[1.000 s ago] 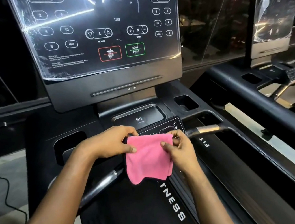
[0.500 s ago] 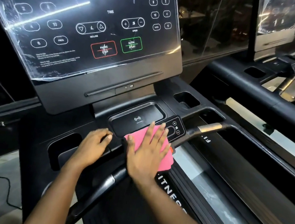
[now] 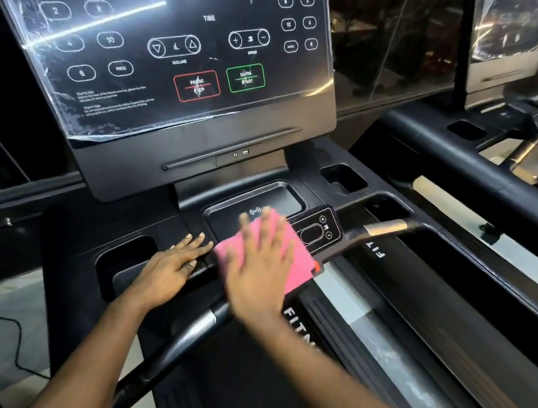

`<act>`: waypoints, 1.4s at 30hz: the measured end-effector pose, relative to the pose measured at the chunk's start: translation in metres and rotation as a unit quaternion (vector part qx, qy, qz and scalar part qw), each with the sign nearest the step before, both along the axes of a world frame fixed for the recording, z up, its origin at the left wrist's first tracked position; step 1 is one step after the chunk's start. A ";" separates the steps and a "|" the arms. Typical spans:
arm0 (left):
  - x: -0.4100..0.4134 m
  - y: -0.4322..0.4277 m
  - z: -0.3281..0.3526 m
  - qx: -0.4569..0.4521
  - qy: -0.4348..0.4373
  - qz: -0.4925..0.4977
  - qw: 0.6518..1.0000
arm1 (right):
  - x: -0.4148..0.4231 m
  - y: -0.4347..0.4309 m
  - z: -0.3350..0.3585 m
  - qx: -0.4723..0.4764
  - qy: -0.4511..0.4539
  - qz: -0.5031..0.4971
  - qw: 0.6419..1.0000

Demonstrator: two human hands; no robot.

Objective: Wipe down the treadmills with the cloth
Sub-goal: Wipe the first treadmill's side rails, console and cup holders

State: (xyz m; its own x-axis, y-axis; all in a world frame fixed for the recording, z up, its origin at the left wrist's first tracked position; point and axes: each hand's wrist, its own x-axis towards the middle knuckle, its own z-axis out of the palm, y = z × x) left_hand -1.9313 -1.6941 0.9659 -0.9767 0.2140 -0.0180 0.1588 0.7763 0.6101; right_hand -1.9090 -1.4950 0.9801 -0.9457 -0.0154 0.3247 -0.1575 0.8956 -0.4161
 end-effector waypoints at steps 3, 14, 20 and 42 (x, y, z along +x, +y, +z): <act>0.004 -0.002 -0.004 0.008 0.025 -0.012 1.000 | 0.035 -0.008 -0.010 0.042 -0.006 0.099 0.994; 0.005 -0.002 -0.019 -0.010 0.045 -0.021 0.999 | -0.002 0.040 -0.008 -0.001 -0.009 0.083 0.996; 0.007 0.000 -0.020 -0.036 0.063 -0.002 0.997 | -0.075 0.095 -0.004 -0.047 -0.011 -0.096 0.994; 0.012 0.003 -0.025 -0.068 0.096 0.005 0.993 | -0.071 0.107 -0.015 -0.189 -0.083 -0.249 0.946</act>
State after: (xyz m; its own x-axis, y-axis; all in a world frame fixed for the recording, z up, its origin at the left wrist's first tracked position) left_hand -1.9197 -1.6909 0.9406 -0.9669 0.2131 0.1401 0.2541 0.8516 0.4585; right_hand -1.9803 -1.3880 0.9648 -0.8432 0.5338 0.0644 0.3412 0.6239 -0.7031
